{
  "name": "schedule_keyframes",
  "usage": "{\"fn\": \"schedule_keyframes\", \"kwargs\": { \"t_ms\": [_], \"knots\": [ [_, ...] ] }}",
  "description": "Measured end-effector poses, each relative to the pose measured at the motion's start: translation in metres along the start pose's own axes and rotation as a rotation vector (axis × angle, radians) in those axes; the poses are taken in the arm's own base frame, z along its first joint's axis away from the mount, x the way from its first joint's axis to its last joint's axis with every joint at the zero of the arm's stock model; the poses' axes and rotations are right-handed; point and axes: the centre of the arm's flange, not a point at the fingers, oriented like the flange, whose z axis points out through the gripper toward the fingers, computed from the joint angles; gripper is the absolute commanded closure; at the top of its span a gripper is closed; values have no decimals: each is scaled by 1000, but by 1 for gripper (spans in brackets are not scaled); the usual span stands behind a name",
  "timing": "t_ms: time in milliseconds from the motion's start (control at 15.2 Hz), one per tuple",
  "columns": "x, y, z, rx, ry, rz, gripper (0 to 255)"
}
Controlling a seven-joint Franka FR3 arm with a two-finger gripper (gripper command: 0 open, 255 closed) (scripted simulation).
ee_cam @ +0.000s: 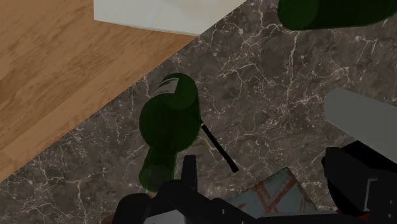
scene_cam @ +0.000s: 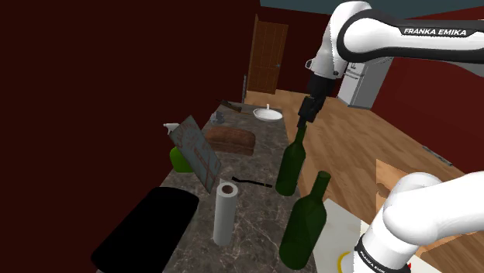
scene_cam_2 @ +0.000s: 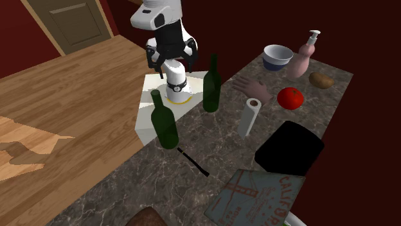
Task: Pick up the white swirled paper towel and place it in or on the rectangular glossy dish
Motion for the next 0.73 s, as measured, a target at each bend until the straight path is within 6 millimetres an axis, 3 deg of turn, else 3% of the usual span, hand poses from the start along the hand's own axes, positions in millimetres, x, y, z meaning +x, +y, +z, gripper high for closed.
{"fn": "schedule_keyframes", "kwargs": {
  "t_ms": [198, 726],
  "knots": [
    [0, -14, 6, -1, 5, 1, 0],
    [5, -106, 54, -3, 34, 12, 0]
  ]
}}
